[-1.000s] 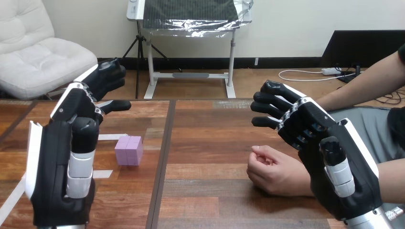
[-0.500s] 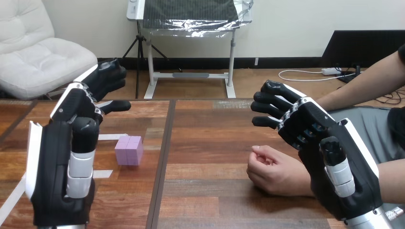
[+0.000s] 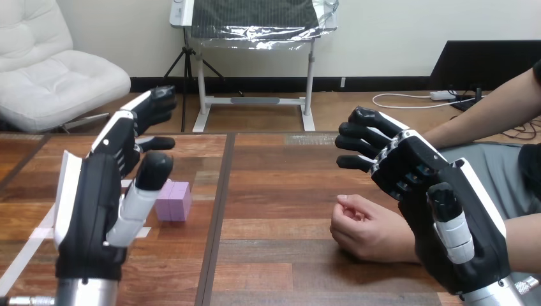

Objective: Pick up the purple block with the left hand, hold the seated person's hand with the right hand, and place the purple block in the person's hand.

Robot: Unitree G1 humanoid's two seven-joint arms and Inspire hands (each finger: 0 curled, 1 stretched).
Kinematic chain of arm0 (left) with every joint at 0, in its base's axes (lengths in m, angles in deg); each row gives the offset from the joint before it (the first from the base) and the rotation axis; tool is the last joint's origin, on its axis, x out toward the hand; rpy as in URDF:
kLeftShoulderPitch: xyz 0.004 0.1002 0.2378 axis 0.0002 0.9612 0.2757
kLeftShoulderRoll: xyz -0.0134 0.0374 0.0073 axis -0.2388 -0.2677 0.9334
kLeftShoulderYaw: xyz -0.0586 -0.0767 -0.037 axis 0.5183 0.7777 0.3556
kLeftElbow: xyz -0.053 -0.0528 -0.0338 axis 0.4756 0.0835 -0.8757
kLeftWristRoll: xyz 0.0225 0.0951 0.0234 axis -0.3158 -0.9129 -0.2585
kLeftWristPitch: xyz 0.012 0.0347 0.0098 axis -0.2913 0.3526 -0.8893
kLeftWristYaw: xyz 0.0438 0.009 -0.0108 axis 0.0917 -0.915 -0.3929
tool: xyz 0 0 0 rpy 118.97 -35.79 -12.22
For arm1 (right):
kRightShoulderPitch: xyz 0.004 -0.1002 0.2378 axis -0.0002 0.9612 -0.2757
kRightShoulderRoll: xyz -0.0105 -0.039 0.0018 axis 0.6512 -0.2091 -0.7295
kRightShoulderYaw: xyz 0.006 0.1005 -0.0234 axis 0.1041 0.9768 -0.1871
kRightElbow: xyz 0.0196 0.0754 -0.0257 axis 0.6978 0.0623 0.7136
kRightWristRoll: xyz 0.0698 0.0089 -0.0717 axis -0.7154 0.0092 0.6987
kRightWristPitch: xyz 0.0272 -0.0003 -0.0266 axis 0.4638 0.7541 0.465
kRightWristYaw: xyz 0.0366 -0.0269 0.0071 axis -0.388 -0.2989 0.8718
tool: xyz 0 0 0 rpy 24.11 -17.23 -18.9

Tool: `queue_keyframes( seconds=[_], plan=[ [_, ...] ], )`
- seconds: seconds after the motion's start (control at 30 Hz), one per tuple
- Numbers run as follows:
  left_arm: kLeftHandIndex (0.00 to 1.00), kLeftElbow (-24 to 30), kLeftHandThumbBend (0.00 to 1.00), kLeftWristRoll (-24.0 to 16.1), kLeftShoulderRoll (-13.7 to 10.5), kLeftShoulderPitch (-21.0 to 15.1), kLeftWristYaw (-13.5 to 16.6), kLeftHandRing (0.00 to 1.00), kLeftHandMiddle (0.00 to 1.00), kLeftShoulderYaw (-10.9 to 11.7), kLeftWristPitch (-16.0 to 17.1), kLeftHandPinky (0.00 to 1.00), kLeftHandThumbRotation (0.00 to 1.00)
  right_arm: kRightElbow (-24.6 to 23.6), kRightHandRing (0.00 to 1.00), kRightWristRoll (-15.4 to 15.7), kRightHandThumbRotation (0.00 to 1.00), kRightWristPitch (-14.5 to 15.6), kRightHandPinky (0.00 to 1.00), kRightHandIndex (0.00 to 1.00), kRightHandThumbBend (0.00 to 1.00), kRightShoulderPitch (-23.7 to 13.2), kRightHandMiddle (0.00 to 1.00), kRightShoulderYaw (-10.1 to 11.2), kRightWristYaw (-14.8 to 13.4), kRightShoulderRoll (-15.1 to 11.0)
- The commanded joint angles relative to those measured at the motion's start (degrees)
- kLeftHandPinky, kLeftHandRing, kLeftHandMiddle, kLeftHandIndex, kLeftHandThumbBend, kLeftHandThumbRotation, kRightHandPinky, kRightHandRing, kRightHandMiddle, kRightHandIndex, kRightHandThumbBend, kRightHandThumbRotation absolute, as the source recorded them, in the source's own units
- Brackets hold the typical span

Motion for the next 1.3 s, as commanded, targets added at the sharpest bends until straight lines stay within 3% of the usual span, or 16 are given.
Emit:
queue_keyframes(
  seconds=[0.0,0.1,0.17,0.23,0.47,1.03,1.27],
  plan=[
    [0.8,-2.81,0.85,-0.61,-1.24,-5.68,-0.04,0.82,0.81,1.45,-0.15,0.67,1.0,-1.05,0.83,-0.88,0.82,-0.46,0.78,0.84,0.91,-3.54,0.83,0.45,0.3,-0.11],
    [0.8,-4.35,0.83,-0.68,-1.66,-7.17,-0.21,0.82,0.81,1.76,-0.53,0.68,1.0,-1.0,0.83,-1.2,0.81,-0.35,0.78,0.84,0.91,-3.65,0.84,0.41,0.44,-0.06],
    [0.79,-9.75,0.75,-1.36,-3.57,-12.19,-0.62,0.82,0.82,2.28,-0.41,0.68,1.0,-0.77,0.84,-1.39,0.8,-0.19,0.77,0.85,0.89,-3.93,0.84,0.45,0.68,-0.08],
    [0.78,-12.61,0.69,-2.08,-4.6,-14.79,-0.67,0.81,0.81,2.51,-0.18,0.67,1.0,-0.65,0.84,-1.41,0.8,-0.07,0.77,0.85,0.89,-4.1,0.84,0.48,0.77,-0.1],
    [0.79,-16.96,0.55,-4.21,-6.78,-18.9,-1.15,0.8,0.82,2.5,-1.68,0.65,1.0,-0.12,0.84,-0.69,0.81,-0.57,0.77,0.85,0.89,-4.49,0.84,0.68,0.7,0.03],
    [0.86,-26.71,0.59,-8.54,-10.72,-27.45,-2.57,0.86,0.89,1.13,-8.76,0.69,1.0,-0.15,0.81,0.79,0.81,-0.52,0.74,0.83,0.93,-5.16,0.82,0.7,-0.3,0.07],
    [0.87,-33.31,0.6,-10.63,-12.64,-31.05,-2.6,0.87,0.9,0.05,-7.69,0.7,1.0,-0.54,0.81,0.37,0.81,-0.15,0.74,0.83,0.93,-5.16,0.82,0.7,-0.44,0.02]
  ],
)
